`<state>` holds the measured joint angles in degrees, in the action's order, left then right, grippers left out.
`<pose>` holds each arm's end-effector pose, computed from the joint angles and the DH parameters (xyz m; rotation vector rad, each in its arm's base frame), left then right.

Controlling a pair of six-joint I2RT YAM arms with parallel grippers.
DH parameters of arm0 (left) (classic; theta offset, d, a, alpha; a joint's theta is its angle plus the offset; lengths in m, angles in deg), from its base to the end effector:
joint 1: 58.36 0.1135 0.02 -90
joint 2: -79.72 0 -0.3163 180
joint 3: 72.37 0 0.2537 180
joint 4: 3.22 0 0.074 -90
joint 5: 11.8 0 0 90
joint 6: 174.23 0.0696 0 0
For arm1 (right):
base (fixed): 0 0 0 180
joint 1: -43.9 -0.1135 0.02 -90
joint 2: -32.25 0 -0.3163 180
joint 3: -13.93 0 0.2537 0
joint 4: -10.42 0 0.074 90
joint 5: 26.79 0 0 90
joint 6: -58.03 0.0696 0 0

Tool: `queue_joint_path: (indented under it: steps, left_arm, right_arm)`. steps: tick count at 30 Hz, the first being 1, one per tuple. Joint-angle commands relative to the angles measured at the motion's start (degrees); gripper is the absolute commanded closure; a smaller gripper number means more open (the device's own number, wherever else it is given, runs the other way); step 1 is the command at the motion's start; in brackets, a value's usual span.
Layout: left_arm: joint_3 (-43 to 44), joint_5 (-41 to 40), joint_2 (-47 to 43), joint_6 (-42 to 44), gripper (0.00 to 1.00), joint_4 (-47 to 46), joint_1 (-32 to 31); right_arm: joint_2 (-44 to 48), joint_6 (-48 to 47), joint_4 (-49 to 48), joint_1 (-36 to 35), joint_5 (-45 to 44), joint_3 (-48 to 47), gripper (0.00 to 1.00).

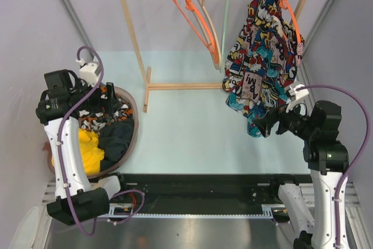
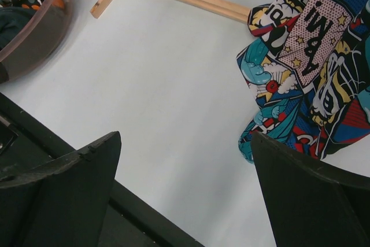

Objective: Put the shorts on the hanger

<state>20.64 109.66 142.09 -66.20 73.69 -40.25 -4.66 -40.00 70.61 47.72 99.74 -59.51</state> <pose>0.1860 0.0226 0.4267 0.2516 2.2404 -0.3210 0.0925 0.0353 0.4023 -0.4760 1.8702 0.4920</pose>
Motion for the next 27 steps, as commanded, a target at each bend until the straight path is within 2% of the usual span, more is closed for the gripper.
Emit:
queue_joint_path:
  steps: [1,5,9,10,14,16,19,27]
  left_arm:
    - [5.39,-2.80,1.09,4.99,0.00,4.00,-0.27]
    - [7.94,-8.77,2.14,11.49,0.00,9.80,-0.35]
    - [5.76,-21.58,3.37,18.00,0.00,16.05,0.35]
    - [4.88,-22.49,3.20,21.84,0.00,17.01,1.04]
    - [0.13,-25.82,3.90,32.06,0.00,20.80,9.90]
    - [-5.48,-30.46,3.55,38.01,0.00,20.63,12.47]
    - [-12.52,-33.29,1.97,42.78,0.00,18.61,15.46]
    - [-23.77,-37.43,5.30,44.64,0.00,10.80,16.69]
  right_arm:
    - [-1.58,-2.51,1.05,-0.30,0.64,0.09,0.00]
    - [-3.78,-4.53,2.71,-0.47,1.69,0.18,0.00]
    - [-5.89,-6.73,4.30,-1.09,2.40,0.18,0.00]
    - [-6.42,-6.91,4.30,-1.35,2.31,0.18,0.00]
    - [-8.18,-8.75,4.83,-2.41,2.14,0.18,0.00]
    - [-8.53,-9.89,5.27,-3.28,1.88,0.18,0.00]
    - [-9.24,-10.07,5.27,-3.64,1.35,0.18,0.00]
    - [-9.42,-10.51,4.91,-5.92,0.73,0.18,0.00]
